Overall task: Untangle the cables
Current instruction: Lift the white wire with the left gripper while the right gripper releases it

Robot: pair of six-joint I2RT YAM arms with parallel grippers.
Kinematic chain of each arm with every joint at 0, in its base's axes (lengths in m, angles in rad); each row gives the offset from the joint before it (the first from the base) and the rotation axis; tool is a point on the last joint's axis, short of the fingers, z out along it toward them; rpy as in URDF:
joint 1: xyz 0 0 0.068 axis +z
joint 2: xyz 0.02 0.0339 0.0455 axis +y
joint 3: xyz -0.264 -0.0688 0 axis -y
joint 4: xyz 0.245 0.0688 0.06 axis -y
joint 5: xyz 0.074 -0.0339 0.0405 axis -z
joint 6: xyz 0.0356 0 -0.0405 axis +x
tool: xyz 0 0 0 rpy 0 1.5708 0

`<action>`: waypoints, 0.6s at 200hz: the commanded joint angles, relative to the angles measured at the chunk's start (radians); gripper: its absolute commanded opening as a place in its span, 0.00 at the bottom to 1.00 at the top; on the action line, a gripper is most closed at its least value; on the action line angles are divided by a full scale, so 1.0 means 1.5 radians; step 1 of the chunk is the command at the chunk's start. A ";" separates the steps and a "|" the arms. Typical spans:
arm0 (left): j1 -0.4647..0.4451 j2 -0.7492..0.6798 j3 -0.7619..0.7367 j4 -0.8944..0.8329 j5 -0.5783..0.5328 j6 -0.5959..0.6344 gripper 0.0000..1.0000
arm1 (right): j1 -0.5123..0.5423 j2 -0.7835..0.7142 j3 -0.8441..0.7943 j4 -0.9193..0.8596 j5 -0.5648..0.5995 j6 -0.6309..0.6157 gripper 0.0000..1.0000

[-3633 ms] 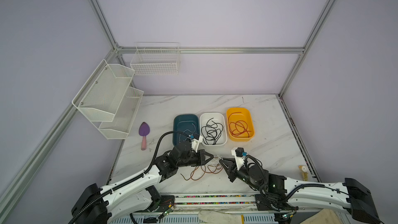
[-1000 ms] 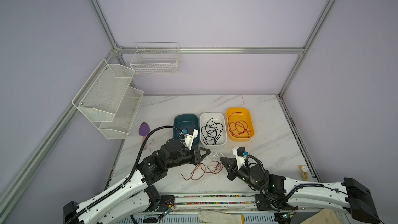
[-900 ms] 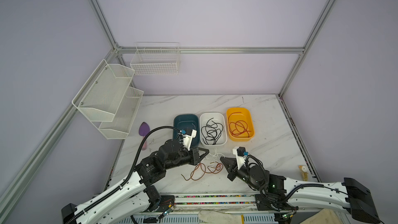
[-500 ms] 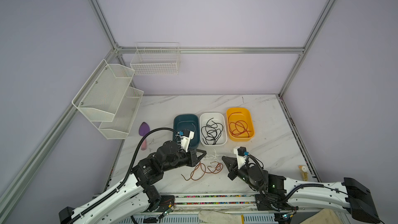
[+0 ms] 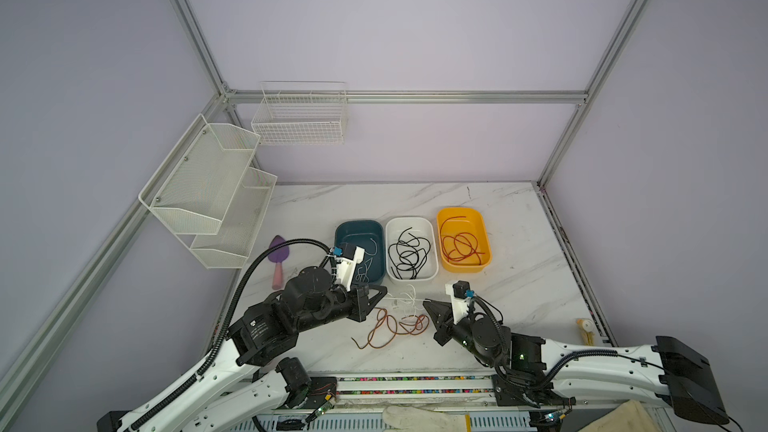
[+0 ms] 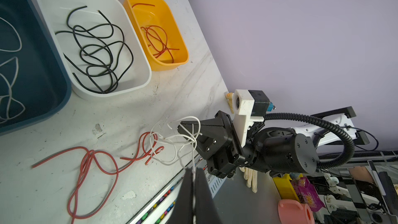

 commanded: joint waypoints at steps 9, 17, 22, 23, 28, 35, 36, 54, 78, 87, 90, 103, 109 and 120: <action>0.000 -0.031 0.157 -0.079 -0.065 0.061 0.00 | -0.008 0.018 -0.004 -0.063 0.068 0.025 0.00; 0.000 -0.032 0.167 -0.090 -0.070 0.065 0.00 | -0.008 0.017 -0.003 -0.065 0.066 0.024 0.00; 0.001 -0.032 0.169 -0.093 -0.070 0.066 0.00 | -0.008 0.013 -0.002 -0.066 0.062 0.023 0.00; 0.001 -0.032 0.169 -0.094 -0.070 0.066 0.00 | -0.008 0.013 -0.001 -0.066 0.060 0.022 0.00; 0.000 -0.032 0.169 -0.092 -0.067 0.066 0.00 | -0.007 0.007 -0.001 -0.066 0.052 0.018 0.00; 0.000 -0.029 0.166 -0.092 -0.060 0.065 0.00 | -0.008 -0.003 -0.001 -0.066 0.036 0.013 0.04; 0.000 -0.028 0.165 -0.092 -0.059 0.065 0.00 | -0.008 -0.006 -0.001 -0.066 0.034 0.012 0.05; 0.000 -0.014 0.152 -0.083 -0.037 0.061 0.00 | -0.007 -0.050 -0.017 -0.044 -0.016 -0.010 0.29; 0.000 0.012 0.160 -0.074 -0.024 0.066 0.00 | -0.007 -0.109 -0.046 -0.012 -0.069 -0.025 0.57; 0.000 0.018 0.173 -0.075 -0.024 0.072 0.00 | -0.007 -0.122 -0.052 -0.007 -0.075 -0.028 0.57; 0.000 0.019 0.176 -0.075 -0.025 0.074 0.00 | -0.008 -0.125 -0.054 -0.007 -0.075 -0.028 0.57; 0.001 0.024 0.195 -0.077 -0.030 0.082 0.00 | -0.008 -0.126 -0.055 -0.007 -0.066 -0.026 0.54; 0.000 0.026 0.206 -0.080 -0.033 0.086 0.00 | -0.008 -0.123 -0.054 -0.007 -0.066 -0.026 0.54; 0.000 0.032 0.226 -0.085 -0.037 0.092 0.00 | -0.007 -0.110 -0.051 -0.004 -0.070 -0.027 0.54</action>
